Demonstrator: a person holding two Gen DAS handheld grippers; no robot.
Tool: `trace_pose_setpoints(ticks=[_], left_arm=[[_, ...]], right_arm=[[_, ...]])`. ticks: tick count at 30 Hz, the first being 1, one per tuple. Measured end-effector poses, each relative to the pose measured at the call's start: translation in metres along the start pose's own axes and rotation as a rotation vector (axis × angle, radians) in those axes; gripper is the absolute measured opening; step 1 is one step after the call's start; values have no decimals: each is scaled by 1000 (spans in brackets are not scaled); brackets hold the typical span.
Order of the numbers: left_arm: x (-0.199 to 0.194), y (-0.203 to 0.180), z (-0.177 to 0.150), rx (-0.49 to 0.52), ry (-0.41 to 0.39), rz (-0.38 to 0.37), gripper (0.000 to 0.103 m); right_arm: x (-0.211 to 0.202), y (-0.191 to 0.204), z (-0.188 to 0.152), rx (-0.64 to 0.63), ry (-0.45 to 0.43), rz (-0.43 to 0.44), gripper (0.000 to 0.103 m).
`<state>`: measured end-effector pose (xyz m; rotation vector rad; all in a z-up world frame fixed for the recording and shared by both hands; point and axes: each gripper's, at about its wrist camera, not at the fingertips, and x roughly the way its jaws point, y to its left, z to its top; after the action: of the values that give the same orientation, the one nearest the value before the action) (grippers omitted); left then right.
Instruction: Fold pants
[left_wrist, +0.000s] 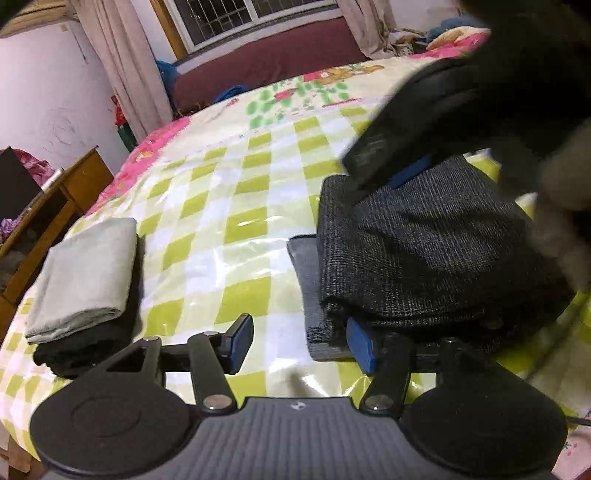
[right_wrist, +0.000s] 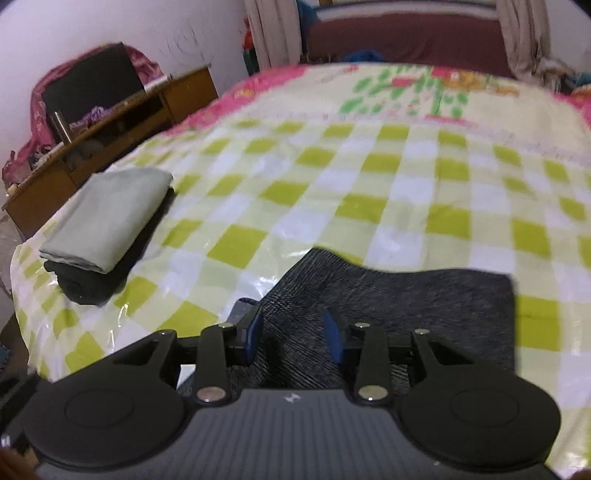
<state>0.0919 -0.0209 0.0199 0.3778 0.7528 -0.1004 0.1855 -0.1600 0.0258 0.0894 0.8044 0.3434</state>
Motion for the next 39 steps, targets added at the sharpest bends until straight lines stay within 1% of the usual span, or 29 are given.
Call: trace_pose_setpoints(ticks=[2, 3, 5, 7, 9, 11, 12, 13, 15, 18, 20, 23, 26, 27, 28, 31, 34, 39], left_arm=[[-5, 0, 0, -4, -11, 7, 71], [-6, 0, -1, -7, -15, 9, 71], [-9, 0, -1, -15, -18, 15, 71], [-12, -2, -1, -22, -18, 15, 71], [-15, -6, -1, -20, -23, 16, 71], [-19, -9, -2, -11, -28, 20, 72], [-21, -9, -3, -8, -28, 23, 72], [-22, -10, -5, -4, -25, 26, 72], [-19, -11, -9, 8, -5, 36, 72], [-9, -13, -15, 22, 36, 58, 72], [-6, -13, -19, 11, 54, 62, 72], [-14, -14, -22, -4, 34, 50, 72], [-21, -19, -23, -7, 8, 40, 73], [-23, -21, -23, -13, 2, 34, 74], [-24, -23, -23, -20, -4, 31, 78], [-27, -29, -24, -29, -28, 31, 83], [-30, -37, -25, -21, -41, 31, 86], [-38, -42, -25, -38, -72, 31, 92]], right_arm=[[-19, -4, -5, 6, -32, -13, 37], [-29, -9, -10, 23, -42, -6, 38], [-42, -15, -18, 54, -47, 7, 38], [-52, -19, -30, 65, -44, 1, 40], [-52, -21, -41, 63, -25, -24, 41], [-45, -24, -50, 75, 17, -27, 41], [-38, -23, -56, 69, 52, -28, 41], [-37, -21, -61, 60, 66, -43, 41], [-41, -18, -68, 43, 51, -61, 41], [-59, -18, -72, 67, 18, -42, 40], [-73, -18, -76, 62, -5, -50, 41], [-93, -19, -85, 53, -39, -68, 41], [-104, -22, -95, 66, -58, -80, 41], [-108, -23, -99, 77, -63, -82, 41], [-111, -23, -104, 85, -72, -88, 41], [-120, -22, -118, 92, -98, -111, 41], [-121, -23, -127, 99, -98, -119, 41], [-121, -23, -135, 119, -95, -117, 42]])
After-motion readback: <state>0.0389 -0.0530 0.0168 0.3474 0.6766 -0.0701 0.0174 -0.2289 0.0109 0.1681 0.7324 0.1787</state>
